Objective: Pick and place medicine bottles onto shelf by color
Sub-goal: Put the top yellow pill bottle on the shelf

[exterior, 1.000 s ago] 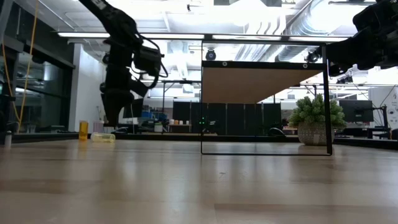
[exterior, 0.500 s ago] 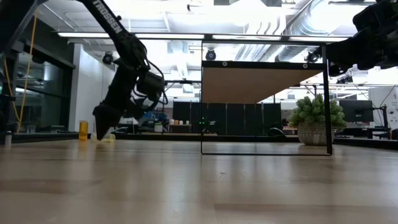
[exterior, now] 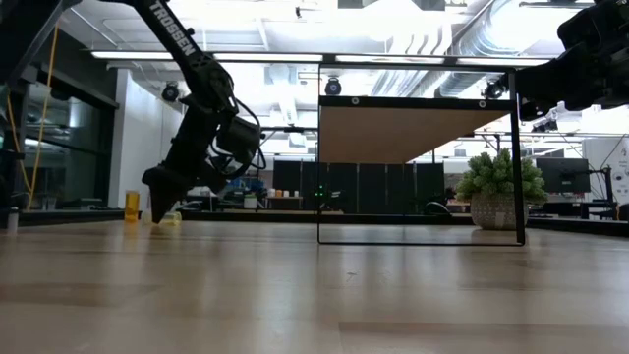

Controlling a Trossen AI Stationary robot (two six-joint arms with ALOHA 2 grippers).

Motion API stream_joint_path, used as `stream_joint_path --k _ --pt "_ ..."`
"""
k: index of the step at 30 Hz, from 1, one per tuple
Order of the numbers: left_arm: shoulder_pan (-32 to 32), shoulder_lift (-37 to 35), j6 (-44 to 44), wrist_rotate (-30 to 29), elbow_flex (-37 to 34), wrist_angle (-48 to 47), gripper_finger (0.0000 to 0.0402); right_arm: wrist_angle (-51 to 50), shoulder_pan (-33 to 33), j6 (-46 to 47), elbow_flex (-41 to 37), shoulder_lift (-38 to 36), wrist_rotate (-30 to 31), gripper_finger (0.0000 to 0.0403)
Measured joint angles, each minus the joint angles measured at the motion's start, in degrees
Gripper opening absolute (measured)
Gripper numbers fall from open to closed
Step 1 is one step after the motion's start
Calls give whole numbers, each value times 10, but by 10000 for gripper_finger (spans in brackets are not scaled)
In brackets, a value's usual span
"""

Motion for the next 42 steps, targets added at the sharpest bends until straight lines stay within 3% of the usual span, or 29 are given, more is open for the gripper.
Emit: stream_joint_path --k 8,19,25,30,34,38,42 --pt "0 0 -1 1 0 3 90 0 0 0 0 0 0 0" --pt "0 0 -36 16 36 -47 86 0 0 0 0 0 0 0" --pt "-1 -13 -86 101 121 -103 86 0 0 0 0 0 0 0" --pt "-9 -64 -137 192 178 -91 87 0 0 0 0 0 0 0" --pt "-15 -129 -194 260 187 -41 87 0 0 -3 0 0 0 0" --pt "-27 -201 -252 316 188 26 87 0 0 -76 0 0 4 0" --pt "-55 -263 -304 323 188 113 87 0 0 -82 0 0 6 0"
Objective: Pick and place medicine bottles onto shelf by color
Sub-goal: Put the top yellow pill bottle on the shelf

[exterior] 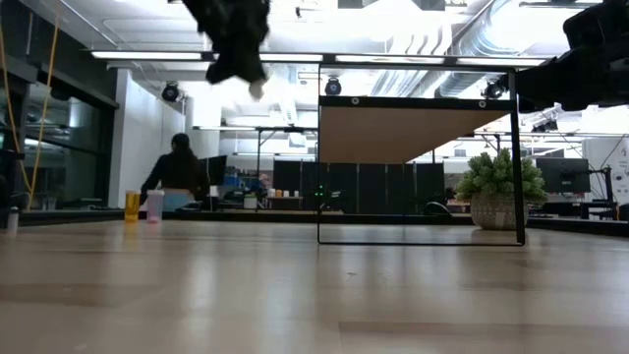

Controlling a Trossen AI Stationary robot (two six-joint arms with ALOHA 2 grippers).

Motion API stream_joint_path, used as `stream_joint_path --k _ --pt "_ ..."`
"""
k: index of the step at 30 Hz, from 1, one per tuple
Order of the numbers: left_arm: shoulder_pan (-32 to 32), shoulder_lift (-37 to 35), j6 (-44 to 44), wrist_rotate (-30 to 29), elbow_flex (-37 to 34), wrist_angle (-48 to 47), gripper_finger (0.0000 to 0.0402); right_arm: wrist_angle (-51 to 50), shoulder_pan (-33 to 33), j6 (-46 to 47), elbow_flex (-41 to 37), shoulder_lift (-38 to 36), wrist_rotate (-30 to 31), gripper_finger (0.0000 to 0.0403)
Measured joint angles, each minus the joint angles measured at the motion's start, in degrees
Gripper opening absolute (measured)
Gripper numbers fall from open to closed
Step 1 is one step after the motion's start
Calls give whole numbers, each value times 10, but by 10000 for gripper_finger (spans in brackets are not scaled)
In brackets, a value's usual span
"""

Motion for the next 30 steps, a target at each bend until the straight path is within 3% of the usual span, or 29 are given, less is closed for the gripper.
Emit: stream_joint_path --k 6,11,15,18,20,24,30 --pt "-56 -50 -42 0 0 139 87 13 0 45 0 0 7 0" --pt "-108 -59 -32 -1 0 225 87 158 -1 204 0 0 15 0" --pt "-136 -57 -29 -6 0 289 87 309 -1 314 0 0 84 0" --pt "-152 -47 -23 -8 0 328 87 385 -1 330 1 2 139 0" --pt "-162 -39 -21 -8 0 352 87 385 -1 332 12 14 152 0" --pt "-176 -21 -22 -7 0 383 87 370 0 350 68 89 155 0" --pt "-188 0 -45 -8 0 401 87 301 -1 342 178 273 155 2"
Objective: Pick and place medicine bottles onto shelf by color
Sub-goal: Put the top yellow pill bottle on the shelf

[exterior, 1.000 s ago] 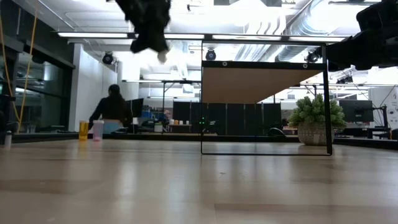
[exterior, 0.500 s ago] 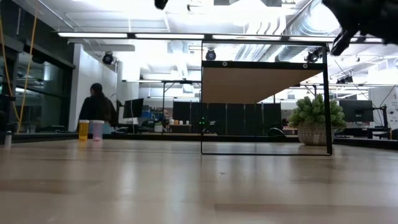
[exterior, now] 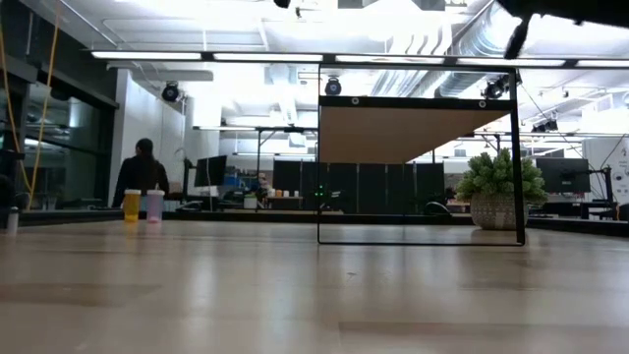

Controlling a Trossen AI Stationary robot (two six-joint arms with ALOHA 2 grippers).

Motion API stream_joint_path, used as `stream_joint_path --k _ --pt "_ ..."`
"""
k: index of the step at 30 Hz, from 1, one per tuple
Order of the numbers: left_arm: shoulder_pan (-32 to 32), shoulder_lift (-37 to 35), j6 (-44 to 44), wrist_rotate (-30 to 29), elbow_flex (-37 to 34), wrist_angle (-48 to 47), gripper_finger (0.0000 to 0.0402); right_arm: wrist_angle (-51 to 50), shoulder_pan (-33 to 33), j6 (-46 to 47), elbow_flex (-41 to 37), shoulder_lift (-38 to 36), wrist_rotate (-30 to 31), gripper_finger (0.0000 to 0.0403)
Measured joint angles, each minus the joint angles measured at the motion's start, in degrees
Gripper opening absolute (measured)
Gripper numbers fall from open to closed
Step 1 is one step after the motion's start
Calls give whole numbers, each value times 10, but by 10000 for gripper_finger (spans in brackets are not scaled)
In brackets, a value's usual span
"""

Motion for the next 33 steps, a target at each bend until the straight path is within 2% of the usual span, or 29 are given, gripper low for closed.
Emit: stream_joint_path --k 4,9,13,16,25,33 --pt "-4 8 -7 0 0 2 87 -90 0 -9 89 111 -15 30" --pt "-11 14 -7 0 0 7 87 -212 0 -52 198 215 -29 113" --pt "-16 15 -7 0 0 10 87 -234 0 -101 261 276 -34 178" --pt "-17 16 -7 0 0 10 87 -245 0 -128 299 312 -42 207" --pt "-30 34 -7 1 0 21 87 -275 -28 -136 395 400 -60 216" --pt "-32 36 12 0 1 27 87 -302 -49 -143 423 409 -108 216"
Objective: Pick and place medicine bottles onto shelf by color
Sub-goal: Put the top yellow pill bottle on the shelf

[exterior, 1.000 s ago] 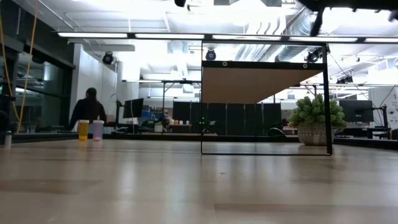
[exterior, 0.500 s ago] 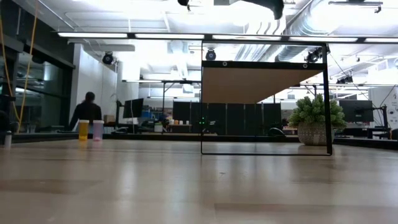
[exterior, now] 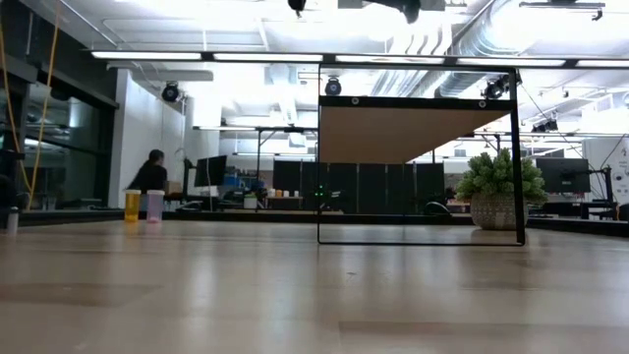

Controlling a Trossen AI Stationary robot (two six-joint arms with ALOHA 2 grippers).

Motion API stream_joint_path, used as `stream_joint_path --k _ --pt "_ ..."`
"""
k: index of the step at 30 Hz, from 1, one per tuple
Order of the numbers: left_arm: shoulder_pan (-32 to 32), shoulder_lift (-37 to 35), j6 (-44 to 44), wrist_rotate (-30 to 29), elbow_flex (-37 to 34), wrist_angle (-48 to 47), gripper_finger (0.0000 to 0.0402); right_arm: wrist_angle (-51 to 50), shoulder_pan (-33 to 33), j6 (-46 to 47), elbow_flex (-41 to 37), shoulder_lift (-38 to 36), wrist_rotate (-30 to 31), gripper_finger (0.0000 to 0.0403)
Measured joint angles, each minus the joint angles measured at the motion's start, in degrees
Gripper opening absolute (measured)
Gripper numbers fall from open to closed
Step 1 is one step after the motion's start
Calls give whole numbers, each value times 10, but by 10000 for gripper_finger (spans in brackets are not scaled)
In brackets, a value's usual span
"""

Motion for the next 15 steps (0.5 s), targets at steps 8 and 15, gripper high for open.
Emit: stream_joint_path --k 8,15 --pt "1 1 13 2 -1 -13 87 19 0 20 4 -2 -42 201" --pt "5 2 27 0 -1 -2 87 27 -3 15 4 -4 -53 200"
